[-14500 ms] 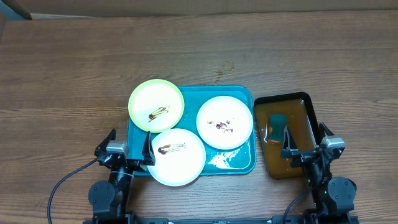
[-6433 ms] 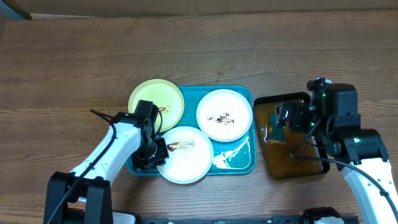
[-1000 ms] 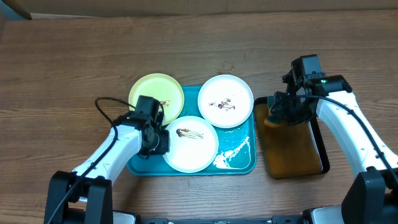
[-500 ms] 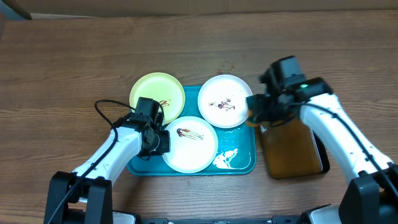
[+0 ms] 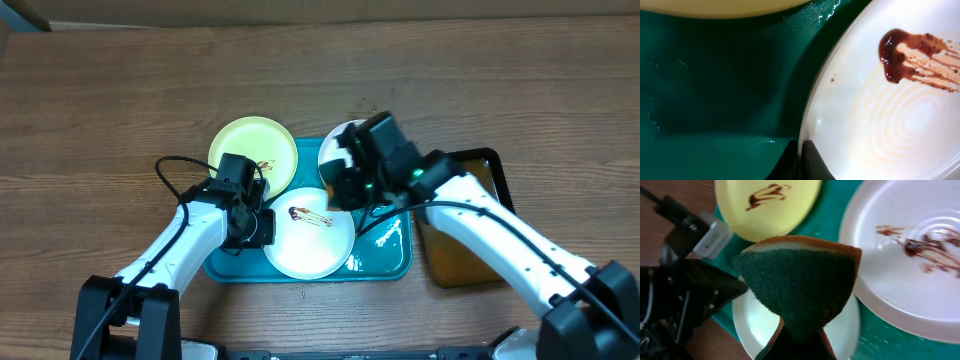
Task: Clean dirty plates on tray and stack at the side
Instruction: 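Lift the sponge with right gripper and move it over the white plate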
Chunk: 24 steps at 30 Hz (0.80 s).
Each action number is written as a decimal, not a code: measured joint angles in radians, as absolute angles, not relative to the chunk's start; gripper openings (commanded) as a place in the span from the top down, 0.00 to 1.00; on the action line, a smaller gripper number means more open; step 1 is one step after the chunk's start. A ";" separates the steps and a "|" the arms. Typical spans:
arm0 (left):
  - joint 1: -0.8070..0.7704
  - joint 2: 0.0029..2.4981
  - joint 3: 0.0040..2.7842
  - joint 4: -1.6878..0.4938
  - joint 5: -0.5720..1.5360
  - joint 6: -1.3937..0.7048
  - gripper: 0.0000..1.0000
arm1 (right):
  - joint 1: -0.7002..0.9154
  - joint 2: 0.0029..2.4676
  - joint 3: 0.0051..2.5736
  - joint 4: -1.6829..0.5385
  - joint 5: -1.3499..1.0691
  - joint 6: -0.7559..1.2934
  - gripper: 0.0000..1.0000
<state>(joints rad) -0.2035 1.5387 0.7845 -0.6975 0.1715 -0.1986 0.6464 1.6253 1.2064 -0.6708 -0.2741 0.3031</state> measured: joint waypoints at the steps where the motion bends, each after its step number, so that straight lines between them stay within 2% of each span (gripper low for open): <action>1: -0.204 1.538 0.785 -0.698 0.172 -0.199 0.96 | 0.666 1.640 1.206 -0.648 -0.274 0.313 0.96; 11: -0.204 1.539 0.785 -0.698 0.173 -0.199 0.96 | 0.828 1.836 1.206 -0.469 -0.273 0.371 0.96; 24: -0.218 1.539 0.785 -0.698 0.176 -0.199 0.96 | 0.845 1.910 1.206 -0.410 -0.247 0.450 0.96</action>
<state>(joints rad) -0.2176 1.5387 0.7853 -0.6983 0.1757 -0.1986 0.8452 1.9102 1.2064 -0.4103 -0.2470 0.4496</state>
